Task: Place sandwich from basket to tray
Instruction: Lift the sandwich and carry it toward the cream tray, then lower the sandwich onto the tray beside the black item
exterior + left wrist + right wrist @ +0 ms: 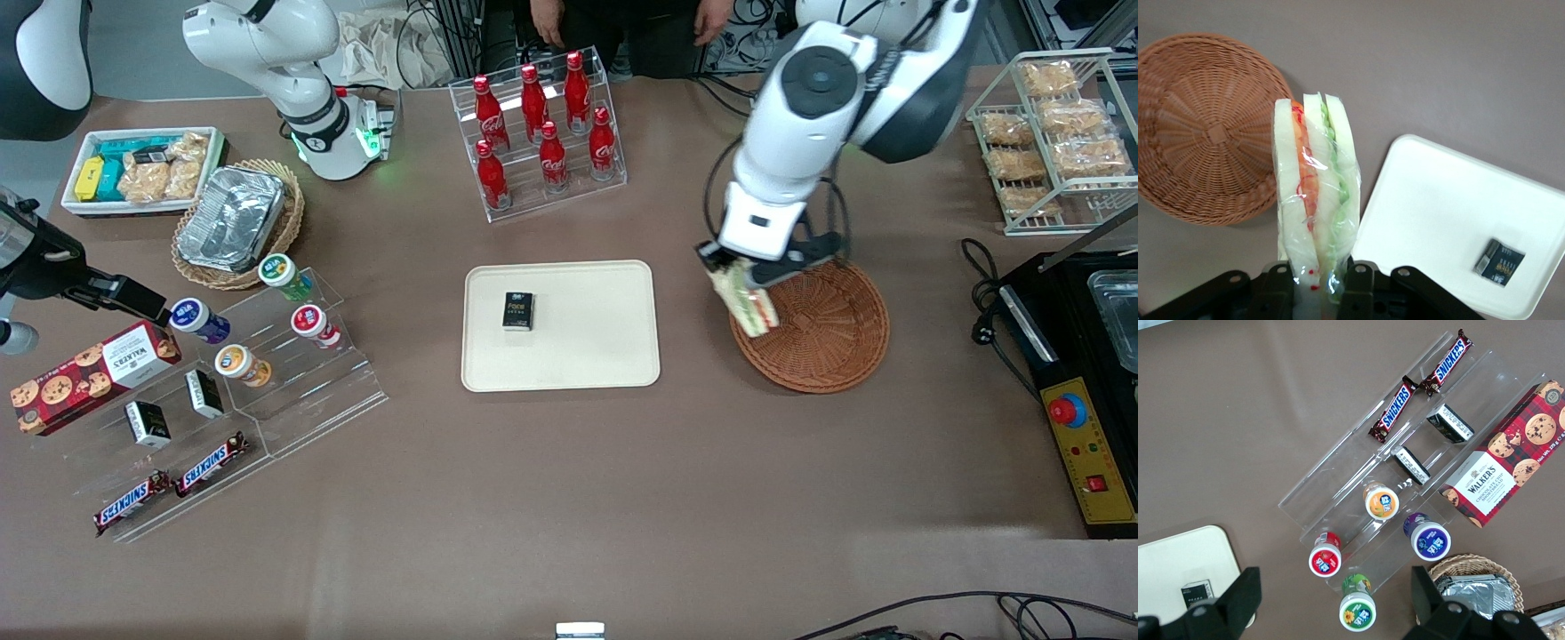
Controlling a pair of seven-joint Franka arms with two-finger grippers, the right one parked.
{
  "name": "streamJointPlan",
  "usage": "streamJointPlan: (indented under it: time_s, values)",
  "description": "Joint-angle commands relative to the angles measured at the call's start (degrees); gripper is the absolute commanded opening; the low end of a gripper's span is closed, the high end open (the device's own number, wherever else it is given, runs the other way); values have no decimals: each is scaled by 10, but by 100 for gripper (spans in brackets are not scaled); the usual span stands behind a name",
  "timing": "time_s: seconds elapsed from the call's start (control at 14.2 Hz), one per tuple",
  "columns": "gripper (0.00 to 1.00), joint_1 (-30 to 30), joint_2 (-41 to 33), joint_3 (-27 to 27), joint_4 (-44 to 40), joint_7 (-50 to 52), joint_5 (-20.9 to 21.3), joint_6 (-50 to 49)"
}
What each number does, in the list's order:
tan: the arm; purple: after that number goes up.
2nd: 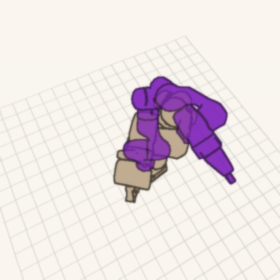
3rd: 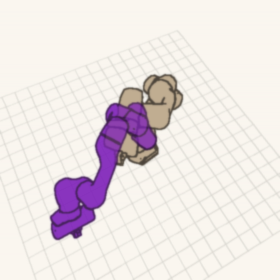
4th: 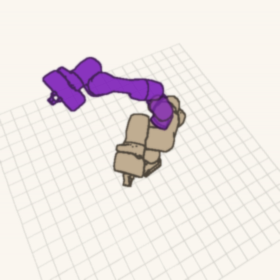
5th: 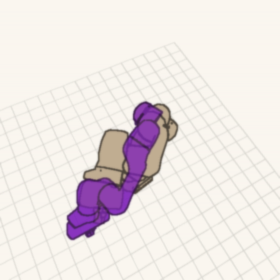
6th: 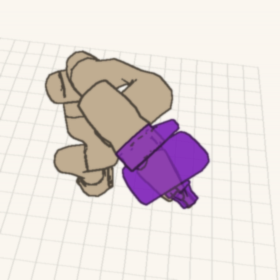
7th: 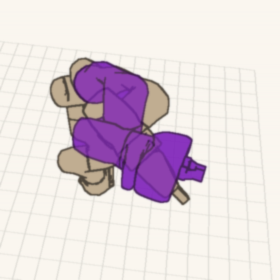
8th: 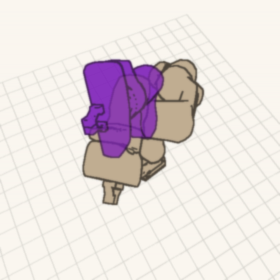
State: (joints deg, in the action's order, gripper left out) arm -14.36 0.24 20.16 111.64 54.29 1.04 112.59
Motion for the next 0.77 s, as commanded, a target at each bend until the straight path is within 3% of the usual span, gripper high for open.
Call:
streamJointPlan:
  time_s: [0.0,0.49,0.7]
  values:
    - [0,-60,24,-2,-14,-17,49,17]
    - [0,-119,113,-2,-1,-29,49,105]
    - [0,-122,132,-2,63,-29,49,210]
